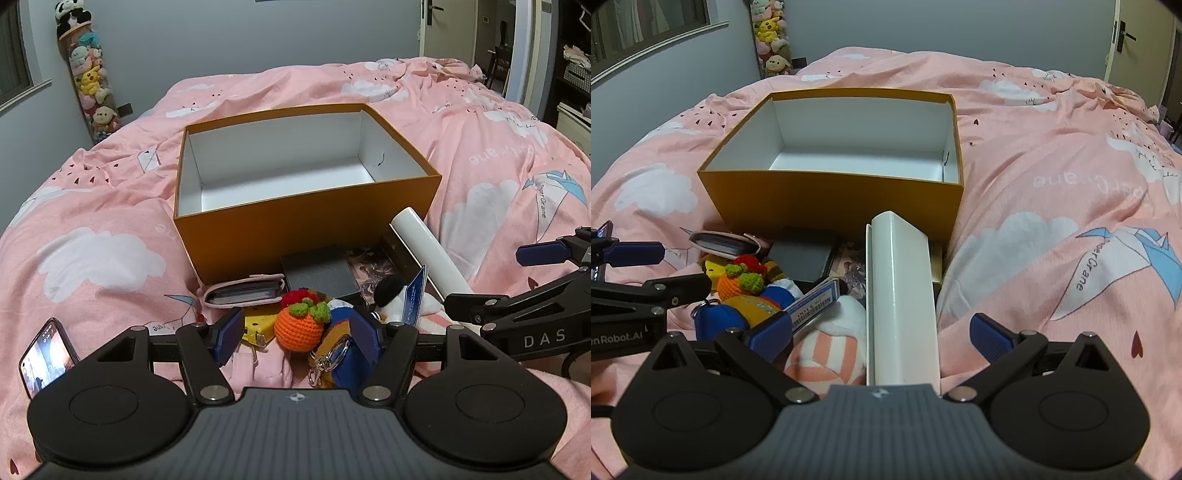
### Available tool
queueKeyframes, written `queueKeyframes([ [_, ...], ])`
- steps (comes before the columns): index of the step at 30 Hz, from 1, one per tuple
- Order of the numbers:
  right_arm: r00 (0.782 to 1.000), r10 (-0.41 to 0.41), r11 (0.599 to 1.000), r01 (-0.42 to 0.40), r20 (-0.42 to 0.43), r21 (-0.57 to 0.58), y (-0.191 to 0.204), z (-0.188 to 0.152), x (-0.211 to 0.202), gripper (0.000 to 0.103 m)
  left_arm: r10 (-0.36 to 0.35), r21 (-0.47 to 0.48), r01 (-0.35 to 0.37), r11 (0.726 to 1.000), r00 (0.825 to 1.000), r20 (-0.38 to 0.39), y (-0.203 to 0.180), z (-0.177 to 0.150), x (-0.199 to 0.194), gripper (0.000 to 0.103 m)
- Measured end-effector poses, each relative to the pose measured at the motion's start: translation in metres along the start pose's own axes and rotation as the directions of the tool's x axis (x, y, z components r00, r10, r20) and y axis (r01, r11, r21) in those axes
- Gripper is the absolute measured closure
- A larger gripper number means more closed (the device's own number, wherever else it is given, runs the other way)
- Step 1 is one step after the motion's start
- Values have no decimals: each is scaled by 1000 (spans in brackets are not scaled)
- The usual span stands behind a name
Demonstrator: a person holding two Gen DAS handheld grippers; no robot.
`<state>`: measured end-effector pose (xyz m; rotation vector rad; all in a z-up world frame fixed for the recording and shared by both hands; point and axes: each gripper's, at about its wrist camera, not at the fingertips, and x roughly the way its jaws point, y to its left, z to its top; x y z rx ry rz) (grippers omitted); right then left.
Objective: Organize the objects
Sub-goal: 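Move the right gripper toward the white rectangular box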
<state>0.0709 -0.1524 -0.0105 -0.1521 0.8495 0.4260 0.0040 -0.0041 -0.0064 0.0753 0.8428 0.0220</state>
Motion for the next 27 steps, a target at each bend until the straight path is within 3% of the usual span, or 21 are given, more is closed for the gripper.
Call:
queueKeyframes([
  [12, 1000, 3, 1000, -3, -9, 10, -3, 0, 1, 1, -5, 2, 5, 1000, 1000, -2, -1, -1, 1, 26],
  [20, 1000, 7, 998, -6, -11, 70, -18, 2, 6, 1, -45, 13, 45, 999, 999, -10, 0, 2, 3, 26],
  [21, 1000, 18, 998, -17, -16, 69, -19, 4, 7, 3, -49, 18, 50, 999, 999, -8, -1, 3, 3, 27],
  [24, 998, 25, 999, -22, -53, 44, -18, 7, 16, 32, -58, 22, 58, 998, 998, -7, -1, 6, 4, 32],
  [27, 994, 41, 999, -40, -99, 17, -16, 8, 27, 34, -70, 17, 70, 997, 998, -6, 0, 9, 7, 36],
])
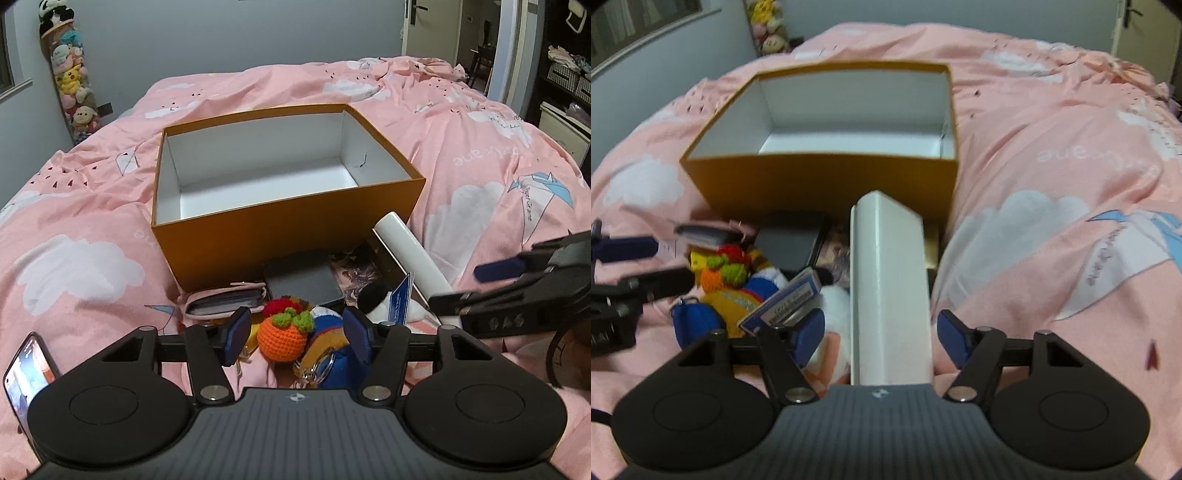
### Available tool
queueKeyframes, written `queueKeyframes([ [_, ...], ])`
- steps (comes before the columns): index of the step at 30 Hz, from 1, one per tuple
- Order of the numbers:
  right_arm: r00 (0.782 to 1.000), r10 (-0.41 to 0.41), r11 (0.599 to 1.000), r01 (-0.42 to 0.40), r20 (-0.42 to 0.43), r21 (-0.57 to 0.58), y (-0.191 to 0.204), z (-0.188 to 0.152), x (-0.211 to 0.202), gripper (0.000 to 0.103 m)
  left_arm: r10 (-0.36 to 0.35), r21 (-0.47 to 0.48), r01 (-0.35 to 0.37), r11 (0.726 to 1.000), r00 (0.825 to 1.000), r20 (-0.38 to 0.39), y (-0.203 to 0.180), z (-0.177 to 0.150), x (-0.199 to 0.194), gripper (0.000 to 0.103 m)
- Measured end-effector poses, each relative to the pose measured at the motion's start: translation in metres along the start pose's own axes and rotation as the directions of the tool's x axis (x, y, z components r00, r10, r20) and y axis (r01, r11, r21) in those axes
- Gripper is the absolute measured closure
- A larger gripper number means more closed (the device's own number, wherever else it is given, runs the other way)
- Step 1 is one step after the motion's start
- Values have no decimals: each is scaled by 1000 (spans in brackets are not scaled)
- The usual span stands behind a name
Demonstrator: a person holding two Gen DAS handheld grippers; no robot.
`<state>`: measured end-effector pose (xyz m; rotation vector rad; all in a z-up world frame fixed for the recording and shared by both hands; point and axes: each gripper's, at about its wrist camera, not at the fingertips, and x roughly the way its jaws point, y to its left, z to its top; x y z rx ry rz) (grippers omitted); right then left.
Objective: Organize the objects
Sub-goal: 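Move the right gripper toward the white rectangular box, then grasp the white box with the right gripper while the left gripper grasps the gold box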
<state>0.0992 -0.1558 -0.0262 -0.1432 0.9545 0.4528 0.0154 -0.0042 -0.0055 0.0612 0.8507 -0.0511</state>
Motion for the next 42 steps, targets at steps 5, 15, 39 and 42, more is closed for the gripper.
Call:
queueKeyframes([
  [5, 1000, -6, 998, 5, -20, -65, 7, 3, 13, 34, -4, 10, 3, 1000, 1000, 3, -1, 7, 6, 38],
  [15, 997, -72, 987, 68, -23, -146, 12, 15, 37, 55, -38, 33, 38, 999, 999, -9, -6, 22, 21, 38],
  [39, 998, 63, 985, -57, -32, 166, -89, 39, 27, 68, -269, -21, 271, 962, 935, -231, -40, 74, 101, 37],
  [42, 993, 99, 977, -84, -69, 196, -93, 37, 37, 64, -266, -21, 270, 963, 931, -251, -42, 75, 106, 37],
])
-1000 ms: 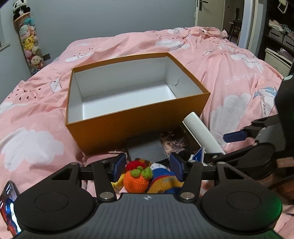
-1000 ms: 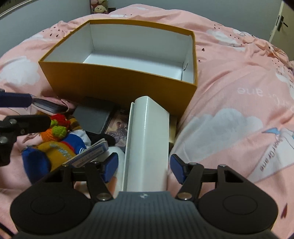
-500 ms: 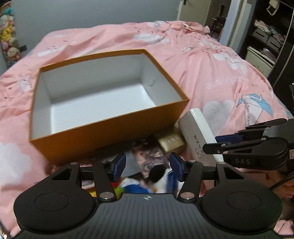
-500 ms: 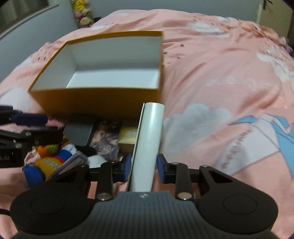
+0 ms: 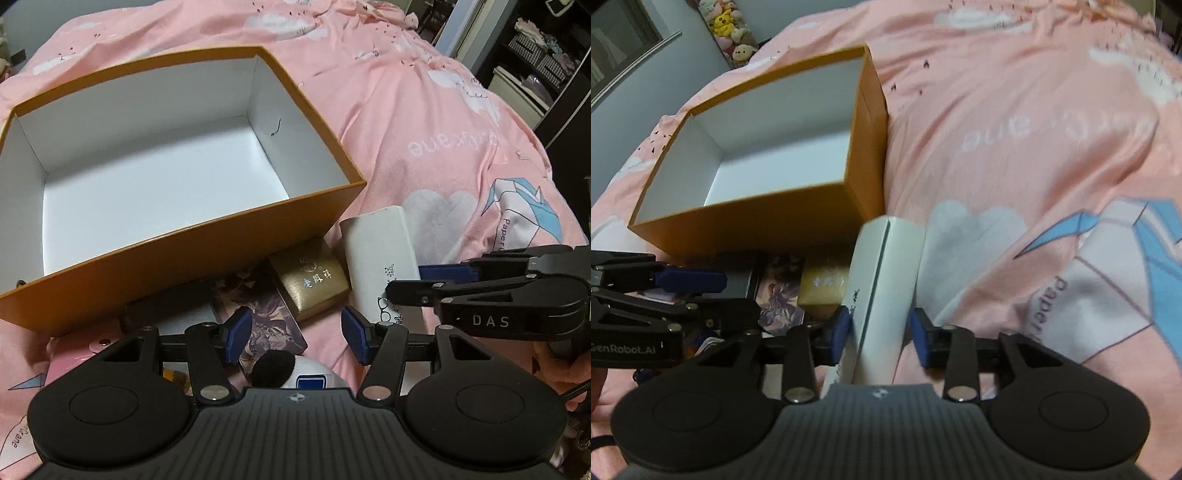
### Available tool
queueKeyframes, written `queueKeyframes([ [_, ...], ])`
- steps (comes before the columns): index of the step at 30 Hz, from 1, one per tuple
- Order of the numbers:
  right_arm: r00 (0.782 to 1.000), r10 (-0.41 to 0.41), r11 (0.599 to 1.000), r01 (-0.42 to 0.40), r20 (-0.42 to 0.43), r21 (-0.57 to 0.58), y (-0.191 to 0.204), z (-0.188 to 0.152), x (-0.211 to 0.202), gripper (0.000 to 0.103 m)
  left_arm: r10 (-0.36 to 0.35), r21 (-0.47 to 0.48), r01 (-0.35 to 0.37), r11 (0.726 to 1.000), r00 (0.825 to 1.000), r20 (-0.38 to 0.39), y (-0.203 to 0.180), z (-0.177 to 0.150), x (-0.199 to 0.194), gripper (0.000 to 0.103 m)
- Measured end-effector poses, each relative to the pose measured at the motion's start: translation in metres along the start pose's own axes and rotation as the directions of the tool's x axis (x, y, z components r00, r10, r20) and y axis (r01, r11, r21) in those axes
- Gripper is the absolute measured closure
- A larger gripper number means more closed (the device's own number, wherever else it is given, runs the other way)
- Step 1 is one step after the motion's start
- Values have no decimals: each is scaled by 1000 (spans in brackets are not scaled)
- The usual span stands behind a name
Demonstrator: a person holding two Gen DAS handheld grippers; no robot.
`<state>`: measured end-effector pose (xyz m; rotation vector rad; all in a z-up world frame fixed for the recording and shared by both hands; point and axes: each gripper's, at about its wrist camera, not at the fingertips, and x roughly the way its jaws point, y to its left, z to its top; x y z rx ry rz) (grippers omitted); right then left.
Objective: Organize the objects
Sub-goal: 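Grasp the white box with the right gripper while the left gripper grasps the gold box, then carry the gold box and white box over the shoebox with both grippers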
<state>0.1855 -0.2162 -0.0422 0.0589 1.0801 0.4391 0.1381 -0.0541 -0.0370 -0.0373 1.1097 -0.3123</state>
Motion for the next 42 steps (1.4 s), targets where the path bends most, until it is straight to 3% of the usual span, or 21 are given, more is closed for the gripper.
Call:
queueKeyframes([
  [9, 997, 66, 997, -65, -37, 42, -4, 0, 16, 67, 0, -68, -3, 998, 999, -37, 6, 7, 16, 35],
  [14, 998, 38, 999, -38, 51, -6, 0, 7, -17, 70, 1, -150, -8, 989, 999, -43, 4, 17, 25, 27],
  [19, 984, -54, 998, 55, 173, -3, -15, 22, -54, 70, 41, -203, -54, 978, 997, -67, -7, 30, 40, 19],
  [23, 985, -34, 998, 24, 167, 59, -36, 23, -49, 70, 90, -229, -114, 967, 990, -110, -15, 36, 61, 18],
  [29, 986, -6, 999, -4, 167, 54, -43, 22, -42, 70, 140, -247, -174, 953, 979, -150, -22, 42, 83, 16],
  [36, 986, 26, 998, -36, 164, 58, -50, 22, -35, 69, 195, -198, -220, 955, 971, -138, -29, 48, 96, 17],
  [39, 986, 29, 997, -39, 166, 60, -52, 23, -35, 69, 185, -180, -207, 962, 974, -129, -29, 49, 99, 28],
  [42, 986, 27, 998, -37, 164, 59, -52, 23, -34, 69, 175, -177, -195, 965, 977, -125, -25, 51, 100, 30],
])
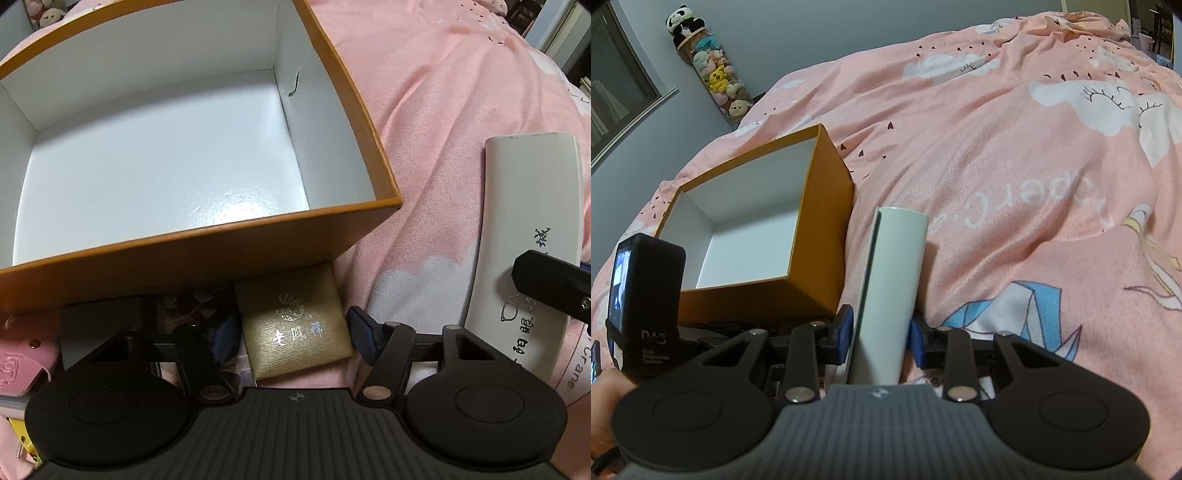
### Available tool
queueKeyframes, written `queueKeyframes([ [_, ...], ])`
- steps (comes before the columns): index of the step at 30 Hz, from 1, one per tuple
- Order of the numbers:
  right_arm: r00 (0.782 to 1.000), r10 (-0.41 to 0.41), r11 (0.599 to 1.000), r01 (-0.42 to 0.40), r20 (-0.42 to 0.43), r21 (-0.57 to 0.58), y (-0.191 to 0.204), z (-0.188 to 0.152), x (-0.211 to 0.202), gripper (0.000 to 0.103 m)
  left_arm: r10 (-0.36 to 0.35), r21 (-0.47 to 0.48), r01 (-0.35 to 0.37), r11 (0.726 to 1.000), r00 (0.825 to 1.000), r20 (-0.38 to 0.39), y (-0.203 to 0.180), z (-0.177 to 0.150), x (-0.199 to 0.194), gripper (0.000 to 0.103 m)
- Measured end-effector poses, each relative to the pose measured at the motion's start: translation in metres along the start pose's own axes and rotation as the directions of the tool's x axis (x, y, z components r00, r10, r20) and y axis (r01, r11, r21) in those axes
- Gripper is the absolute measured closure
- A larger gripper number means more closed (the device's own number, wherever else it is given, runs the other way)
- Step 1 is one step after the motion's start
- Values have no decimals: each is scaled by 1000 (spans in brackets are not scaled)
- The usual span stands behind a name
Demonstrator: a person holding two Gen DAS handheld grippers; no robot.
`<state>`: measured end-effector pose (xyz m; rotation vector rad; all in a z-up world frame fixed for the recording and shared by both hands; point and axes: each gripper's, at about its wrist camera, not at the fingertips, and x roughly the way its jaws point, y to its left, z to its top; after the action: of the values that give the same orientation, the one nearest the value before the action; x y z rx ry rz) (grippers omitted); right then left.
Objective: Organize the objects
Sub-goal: 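Carry the gold box and white box over the shoebox with both grippers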
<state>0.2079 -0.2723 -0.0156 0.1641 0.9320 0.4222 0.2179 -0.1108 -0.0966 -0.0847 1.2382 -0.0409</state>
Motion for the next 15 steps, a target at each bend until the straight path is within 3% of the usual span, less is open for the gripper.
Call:
queueKeyframes([
  [9, 1000, -18, 1000, 18, -3, -13, 7, 0, -7, 70, -68, 15, 67, 998, 996, 61, 20, -1, -22, 31],
  [15, 1000, 4, 998, -2, 23, -58, 24, 6, -23, 71, -179, 43, 175, 984, 975, 132, 47, -6, -61, 31],
])
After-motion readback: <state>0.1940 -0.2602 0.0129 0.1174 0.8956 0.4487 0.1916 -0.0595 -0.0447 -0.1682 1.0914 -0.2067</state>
